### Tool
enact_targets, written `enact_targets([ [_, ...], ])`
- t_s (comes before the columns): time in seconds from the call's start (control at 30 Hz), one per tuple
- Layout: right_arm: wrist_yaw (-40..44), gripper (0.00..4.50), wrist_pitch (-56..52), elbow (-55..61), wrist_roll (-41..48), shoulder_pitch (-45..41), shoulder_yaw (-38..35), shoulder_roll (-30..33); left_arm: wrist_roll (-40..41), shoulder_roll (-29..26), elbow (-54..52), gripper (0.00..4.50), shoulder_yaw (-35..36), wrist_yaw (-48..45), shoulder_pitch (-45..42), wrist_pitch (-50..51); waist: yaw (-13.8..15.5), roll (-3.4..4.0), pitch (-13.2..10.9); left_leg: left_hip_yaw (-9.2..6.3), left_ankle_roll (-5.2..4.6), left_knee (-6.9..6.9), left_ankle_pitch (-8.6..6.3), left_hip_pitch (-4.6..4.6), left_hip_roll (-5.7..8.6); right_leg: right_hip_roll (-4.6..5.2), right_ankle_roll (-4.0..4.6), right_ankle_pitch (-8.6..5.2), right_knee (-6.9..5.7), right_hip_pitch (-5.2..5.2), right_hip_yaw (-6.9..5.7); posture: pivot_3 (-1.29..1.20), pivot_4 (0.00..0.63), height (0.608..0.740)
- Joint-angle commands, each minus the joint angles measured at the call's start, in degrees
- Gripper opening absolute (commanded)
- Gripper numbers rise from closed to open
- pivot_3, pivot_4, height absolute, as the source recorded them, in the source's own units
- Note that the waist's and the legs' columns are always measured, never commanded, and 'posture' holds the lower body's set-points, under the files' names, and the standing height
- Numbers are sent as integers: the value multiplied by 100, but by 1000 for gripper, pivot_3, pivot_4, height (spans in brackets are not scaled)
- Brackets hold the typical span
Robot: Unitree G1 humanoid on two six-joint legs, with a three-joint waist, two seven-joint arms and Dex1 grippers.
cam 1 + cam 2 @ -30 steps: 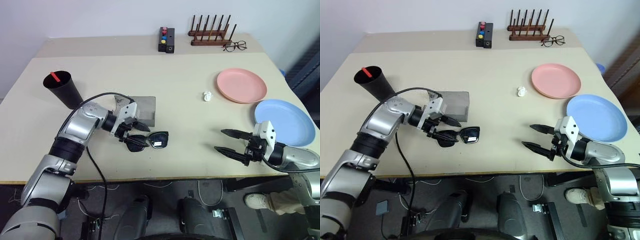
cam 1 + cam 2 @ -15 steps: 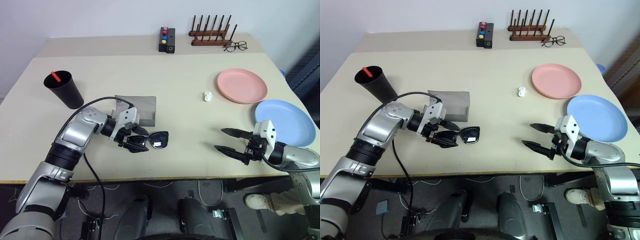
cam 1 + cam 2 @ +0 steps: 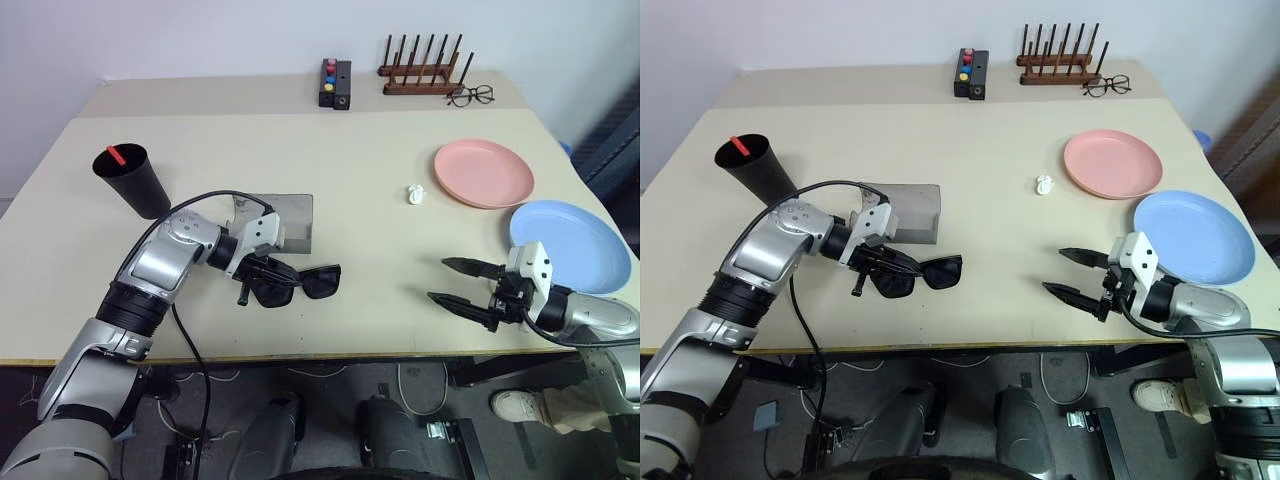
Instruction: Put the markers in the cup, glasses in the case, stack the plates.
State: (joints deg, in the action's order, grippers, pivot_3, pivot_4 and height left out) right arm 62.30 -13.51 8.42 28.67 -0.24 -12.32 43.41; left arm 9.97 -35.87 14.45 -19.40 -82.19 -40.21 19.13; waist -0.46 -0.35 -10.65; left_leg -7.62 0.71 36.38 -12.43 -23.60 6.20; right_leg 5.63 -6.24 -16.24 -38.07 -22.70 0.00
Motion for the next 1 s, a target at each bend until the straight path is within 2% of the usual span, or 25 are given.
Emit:
enact_targets([
  [0.03, -17, 3512, 30, 181, 132, -27, -224, 48, -185, -70, 40, 66, 66, 201, 65, -97, -1, 0, 0, 0, 0, -5, 0, 6, 0, 1, 0, 0, 3, 5, 0, 0, 150, 740],
  [0.3, -1, 3512, 61, 38, 94, -234, -113, 39, 447, -68, -361, 66, 557, -39, 20, -185, -1, -1, -1, 0, 1, -11, 1, 8, 0, 1, 0, 0, 5, 4, 2, 0, 150, 740],
  [0.37, -5, 3512, 76, 14, 75, -302, -64, 2, 652, 81, -243, 66, 824, 73, -163, -238, -1, -1, -2, 0, 1, -13, 0, 8, 0, 2, 0, 0, 7, 3, 2, 0, 150, 740],
  [0.6, 34, 3512, 252, -129, -40, -644, 234, -224, 554, 153, 1281, 66, 1314, 259, -1427, -676, -18, -12, -7, 0, 1, -20, 1, 6, 1, -5, -1, -1, 9, -1, -2, 0, 150, 740],
  [0.8, 275, 3512, 573, -342, -113, -945, 420, -288, 120, -95, 2798, 66, 1238, -165, -2245, -1465, -46, -15, -10, 7, 2, -24, 2, 6, 1, -9, -5, -3, 10, -7, -1, 0, 150, 740],
  [1.0, 505, 3512, 852, -612, -96, -1262, 468, -312, -285, -287, 3875, 66, 1111, -731, -2685, -2128, -29, -17, -12, 9, 1, -23, 1, 5, 3, -9, -6, -3, 9, -6, -1, 0, 150, 740],
])
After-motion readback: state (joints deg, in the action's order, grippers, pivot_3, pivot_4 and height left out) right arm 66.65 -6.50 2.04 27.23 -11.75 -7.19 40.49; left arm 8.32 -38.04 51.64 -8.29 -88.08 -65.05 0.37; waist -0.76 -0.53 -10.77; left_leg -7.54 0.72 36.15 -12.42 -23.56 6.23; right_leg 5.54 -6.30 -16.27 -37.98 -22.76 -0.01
